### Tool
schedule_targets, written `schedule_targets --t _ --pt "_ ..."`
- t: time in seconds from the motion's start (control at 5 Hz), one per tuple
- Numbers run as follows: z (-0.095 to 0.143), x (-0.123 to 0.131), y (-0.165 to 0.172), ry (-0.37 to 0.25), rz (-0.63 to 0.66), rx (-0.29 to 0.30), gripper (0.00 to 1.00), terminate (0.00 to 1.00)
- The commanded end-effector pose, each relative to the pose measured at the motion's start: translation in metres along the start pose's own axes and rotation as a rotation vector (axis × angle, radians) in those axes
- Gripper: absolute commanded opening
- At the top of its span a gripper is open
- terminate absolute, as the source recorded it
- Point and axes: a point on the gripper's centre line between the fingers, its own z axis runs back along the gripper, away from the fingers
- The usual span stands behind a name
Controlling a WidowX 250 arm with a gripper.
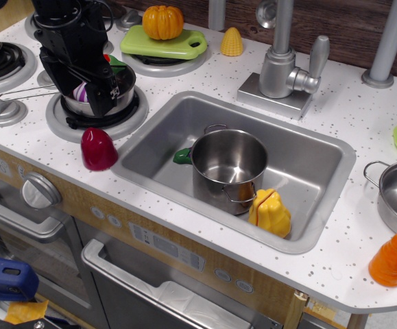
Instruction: Put sweet potato in pot which is in sink
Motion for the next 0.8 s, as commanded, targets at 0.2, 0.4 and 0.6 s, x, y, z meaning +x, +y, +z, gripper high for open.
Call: schedule_targets --t 0.2,0.4,0.6 --pt "-0.007 0.001 -0.002 -0.02 0.006 -0.009 1.0 0.0" --pt "-0.015 0.003 -0.003 -0.032 0.018 -0.027 1.0 0.0" --pt "-0.026 0.001 -0.001 -0.053 0.053 -0.093 1.0 0.0"
